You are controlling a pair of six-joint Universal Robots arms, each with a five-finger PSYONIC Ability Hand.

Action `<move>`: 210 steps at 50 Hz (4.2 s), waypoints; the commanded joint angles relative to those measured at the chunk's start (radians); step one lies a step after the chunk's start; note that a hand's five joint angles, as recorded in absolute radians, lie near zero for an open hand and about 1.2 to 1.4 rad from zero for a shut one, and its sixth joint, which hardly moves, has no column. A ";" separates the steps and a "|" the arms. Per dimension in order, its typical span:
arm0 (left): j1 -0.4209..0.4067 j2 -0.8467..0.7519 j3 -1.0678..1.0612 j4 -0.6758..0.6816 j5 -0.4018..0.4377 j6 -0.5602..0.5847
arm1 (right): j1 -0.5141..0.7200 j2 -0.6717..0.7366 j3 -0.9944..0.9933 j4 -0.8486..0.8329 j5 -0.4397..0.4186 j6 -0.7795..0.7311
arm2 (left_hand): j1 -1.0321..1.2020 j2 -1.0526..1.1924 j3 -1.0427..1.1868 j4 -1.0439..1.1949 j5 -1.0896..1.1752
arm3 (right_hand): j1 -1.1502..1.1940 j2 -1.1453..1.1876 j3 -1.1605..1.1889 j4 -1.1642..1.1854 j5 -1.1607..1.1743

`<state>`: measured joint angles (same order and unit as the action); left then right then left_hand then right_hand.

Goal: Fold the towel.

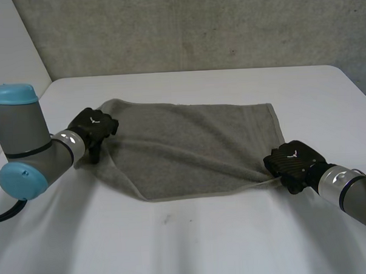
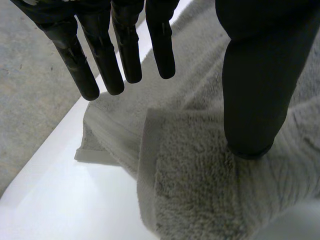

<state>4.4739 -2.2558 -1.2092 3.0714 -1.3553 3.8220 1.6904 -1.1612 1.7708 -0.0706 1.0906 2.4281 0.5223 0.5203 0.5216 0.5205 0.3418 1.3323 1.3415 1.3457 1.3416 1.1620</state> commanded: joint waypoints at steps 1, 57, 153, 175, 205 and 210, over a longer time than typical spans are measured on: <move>0.001 -0.010 0.010 -0.013 -0.005 0.073 | -0.002 0.001 -0.002 0.000 0.000 0.000 | 0.061 0.063 0.062 0.063 0.067 | 0.064 0.055 0.051 0.055 0.060; 0.054 0.017 -0.026 -0.031 -0.134 0.159 | -0.005 0.006 -0.007 0.003 0.005 -0.017 | 0.874 0.876 0.875 0.876 0.880 | 0.064 0.055 0.051 0.055 0.060; 0.146 0.395 -0.575 0.245 -0.018 -0.630 | -0.003 -0.078 -0.269 0.335 0.008 -0.090 | 0.874 0.876 0.875 0.876 0.880 | 0.064 0.055 0.051 0.055 0.060; 0.332 0.613 -0.702 0.127 0.288 -0.587 | -0.078 -0.121 -0.367 0.603 0.106 -0.371 | 0.874 0.876 0.875 0.876 0.880 | 0.064 0.055 0.051 0.055 0.060; 0.099 -0.197 0.218 0.153 -0.059 -0.559 | 0.104 0.551 -1.056 0.152 0.192 -0.198 | 0.874 0.876 0.875 0.876 0.880 | 0.064 0.055 0.051 0.055 0.060; 0.087 -0.277 0.344 0.153 -0.085 -0.559 | 0.104 0.643 -1.180 0.152 0.207 -0.199 | 0.874 0.876 0.875 0.876 0.880 | 0.064 0.055 0.051 0.055 0.060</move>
<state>4.5715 -2.4527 -0.9936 3.2248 -1.4119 3.2626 1.7945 -0.6077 0.7092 0.0727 1.2833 2.2338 1.1896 1.2186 1.2181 1.2196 1.0287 1.3505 1.3418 1.3457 1.3462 1.1831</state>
